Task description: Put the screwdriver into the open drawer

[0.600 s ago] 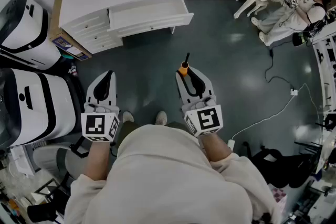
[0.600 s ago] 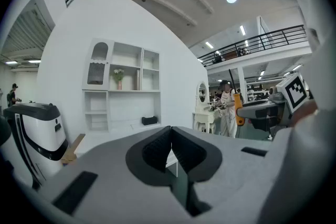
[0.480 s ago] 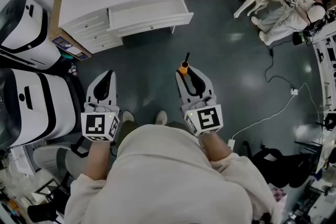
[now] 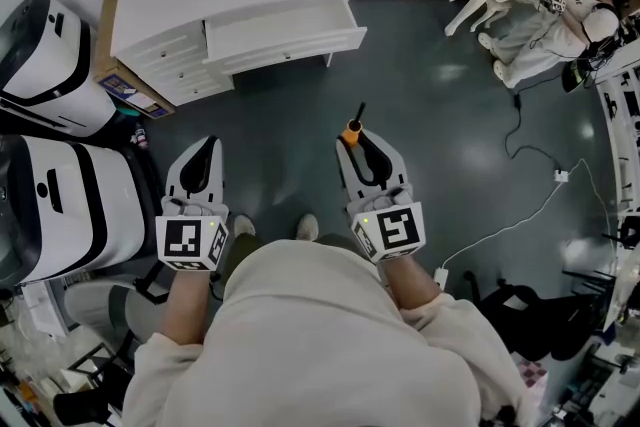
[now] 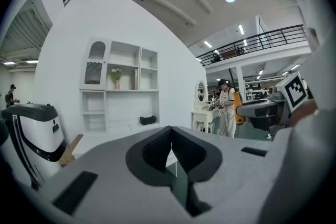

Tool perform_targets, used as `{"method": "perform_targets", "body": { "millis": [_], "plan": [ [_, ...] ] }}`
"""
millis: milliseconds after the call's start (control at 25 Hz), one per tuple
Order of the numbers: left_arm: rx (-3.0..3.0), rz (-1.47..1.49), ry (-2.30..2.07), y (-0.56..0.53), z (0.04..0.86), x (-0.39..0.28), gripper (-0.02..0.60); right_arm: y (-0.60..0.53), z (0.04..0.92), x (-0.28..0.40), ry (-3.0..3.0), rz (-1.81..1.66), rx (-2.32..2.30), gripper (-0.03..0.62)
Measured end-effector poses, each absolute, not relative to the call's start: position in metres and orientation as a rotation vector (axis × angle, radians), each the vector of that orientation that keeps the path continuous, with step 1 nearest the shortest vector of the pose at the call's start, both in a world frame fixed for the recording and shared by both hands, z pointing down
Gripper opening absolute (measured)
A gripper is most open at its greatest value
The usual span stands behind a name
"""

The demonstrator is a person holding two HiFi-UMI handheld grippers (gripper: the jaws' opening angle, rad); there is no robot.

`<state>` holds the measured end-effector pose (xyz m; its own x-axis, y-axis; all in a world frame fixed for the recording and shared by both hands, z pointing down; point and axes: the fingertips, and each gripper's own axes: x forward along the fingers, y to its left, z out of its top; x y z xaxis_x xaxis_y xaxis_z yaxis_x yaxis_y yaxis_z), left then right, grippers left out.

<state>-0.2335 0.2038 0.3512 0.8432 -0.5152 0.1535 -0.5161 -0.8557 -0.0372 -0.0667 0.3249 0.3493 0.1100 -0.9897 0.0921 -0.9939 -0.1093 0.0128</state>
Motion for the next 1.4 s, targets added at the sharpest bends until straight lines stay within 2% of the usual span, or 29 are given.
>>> {"method": "perform_targets", "body": {
  "millis": [720, 1400],
  "plan": [
    [3.022, 0.266, -0.876, 0.227, 0.355, -0.198, 0.005, 0.335, 0.354, -0.033, -2.114, 0.08, 2.234, 0.115],
    [3.036, 0.212, -0.826, 0.161, 0.357, -0.156, 0.005, 0.283, 0.351, 0.003, -2.049, 0.058, 2.266, 0.115]
  ]
}}
